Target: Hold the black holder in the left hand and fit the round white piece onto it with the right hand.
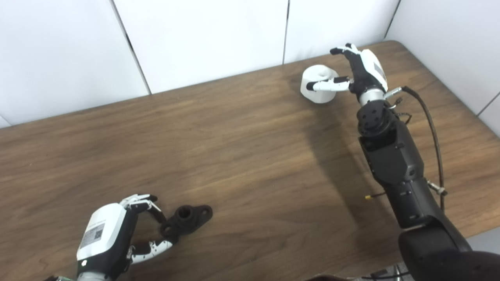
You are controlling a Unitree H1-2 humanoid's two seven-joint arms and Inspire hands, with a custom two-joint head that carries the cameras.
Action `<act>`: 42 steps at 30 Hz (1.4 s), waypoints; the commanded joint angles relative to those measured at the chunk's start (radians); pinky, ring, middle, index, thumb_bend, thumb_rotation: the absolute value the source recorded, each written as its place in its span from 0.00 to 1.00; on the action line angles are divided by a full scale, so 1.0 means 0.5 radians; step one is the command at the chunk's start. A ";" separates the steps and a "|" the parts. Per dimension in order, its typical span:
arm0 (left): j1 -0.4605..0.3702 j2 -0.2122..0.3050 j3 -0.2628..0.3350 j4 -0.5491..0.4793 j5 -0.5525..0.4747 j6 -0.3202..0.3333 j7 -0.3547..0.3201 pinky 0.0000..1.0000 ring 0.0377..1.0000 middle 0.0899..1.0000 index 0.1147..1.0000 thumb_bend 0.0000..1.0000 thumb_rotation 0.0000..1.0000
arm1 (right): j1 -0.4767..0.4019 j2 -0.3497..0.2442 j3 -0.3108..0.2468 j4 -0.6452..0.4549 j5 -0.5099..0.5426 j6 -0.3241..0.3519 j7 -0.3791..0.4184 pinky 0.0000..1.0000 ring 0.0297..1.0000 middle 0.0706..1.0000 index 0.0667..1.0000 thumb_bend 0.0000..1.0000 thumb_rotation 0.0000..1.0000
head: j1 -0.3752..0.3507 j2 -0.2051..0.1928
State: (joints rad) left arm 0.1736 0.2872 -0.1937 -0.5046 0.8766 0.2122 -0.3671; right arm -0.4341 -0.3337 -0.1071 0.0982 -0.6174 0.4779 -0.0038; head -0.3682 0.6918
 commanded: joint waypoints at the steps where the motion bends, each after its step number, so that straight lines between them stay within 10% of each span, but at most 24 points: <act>1: 0.082 0.054 0.020 0.068 0.019 0.069 -0.065 0.79 0.85 0.77 0.42 0.52 0.04 | -0.095 -0.025 -0.032 -0.028 -0.073 -0.016 0.009 0.98 1.00 0.98 0.82 0.98 0.33 | 0.000 0.002; 10: 0.087 0.056 0.026 0.055 0.006 0.064 -0.061 0.79 0.85 0.77 0.42 0.52 0.04 | -0.102 0.036 -0.119 -0.026 -0.044 -0.017 0.052 0.85 0.98 0.99 0.81 0.96 0.30 | 0.002 0.007; 42: 0.095 0.056 0.017 0.048 0.035 0.066 -0.061 0.78 0.85 0.77 0.42 0.52 0.04 | -0.097 -0.043 0.042 0.125 0.019 -0.021 -0.076 0.86 0.98 0.96 0.76 0.91 0.33 | 0.014 0.005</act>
State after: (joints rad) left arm 0.1780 0.2878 -0.1937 -0.5056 0.8764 0.2115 -0.3635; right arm -0.4390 -0.3301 -0.0820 0.1813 -0.6102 0.4778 -0.0157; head -0.3605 0.6934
